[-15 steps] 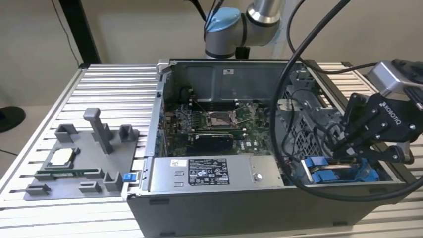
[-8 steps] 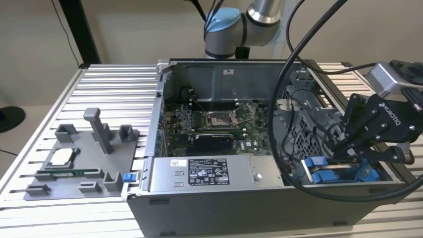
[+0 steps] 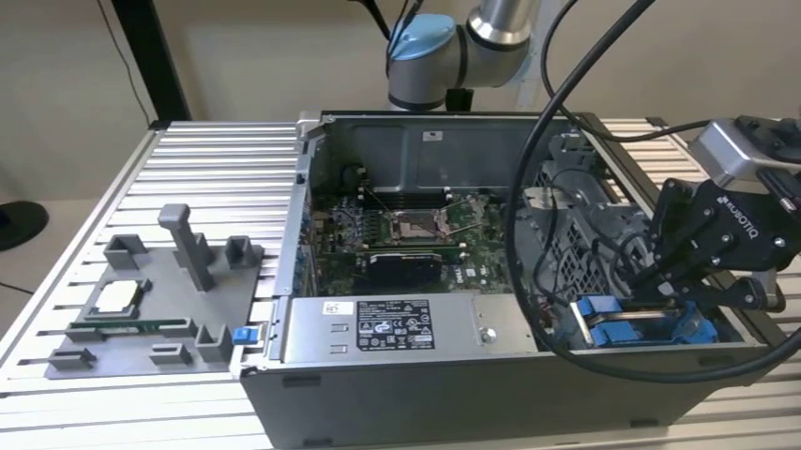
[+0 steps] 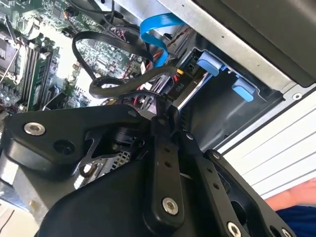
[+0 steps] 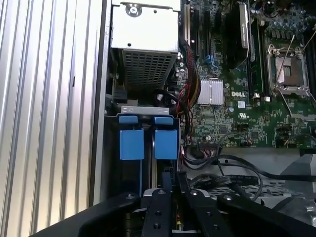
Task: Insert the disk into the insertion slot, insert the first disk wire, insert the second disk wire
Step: 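Insert the second disk wire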
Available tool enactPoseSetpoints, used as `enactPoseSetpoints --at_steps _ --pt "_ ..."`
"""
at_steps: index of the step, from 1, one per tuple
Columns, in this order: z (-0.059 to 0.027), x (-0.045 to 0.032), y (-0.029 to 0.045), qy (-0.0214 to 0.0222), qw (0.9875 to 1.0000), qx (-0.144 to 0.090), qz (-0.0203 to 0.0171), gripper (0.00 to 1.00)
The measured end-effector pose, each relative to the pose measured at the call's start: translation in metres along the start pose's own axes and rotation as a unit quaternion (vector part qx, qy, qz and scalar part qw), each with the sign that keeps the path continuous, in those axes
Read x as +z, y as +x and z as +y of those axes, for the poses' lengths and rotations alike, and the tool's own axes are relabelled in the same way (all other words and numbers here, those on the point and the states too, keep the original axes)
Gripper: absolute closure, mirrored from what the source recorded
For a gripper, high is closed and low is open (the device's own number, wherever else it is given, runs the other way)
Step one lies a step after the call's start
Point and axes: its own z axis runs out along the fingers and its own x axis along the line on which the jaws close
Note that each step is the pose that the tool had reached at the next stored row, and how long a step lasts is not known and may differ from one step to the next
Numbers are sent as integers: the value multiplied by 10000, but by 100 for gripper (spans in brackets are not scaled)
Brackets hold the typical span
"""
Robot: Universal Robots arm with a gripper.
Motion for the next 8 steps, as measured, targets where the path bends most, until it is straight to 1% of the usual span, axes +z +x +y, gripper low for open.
enactPoseSetpoints --at_steps 8 --pt "0 2 0 1 10000 0 1 100"
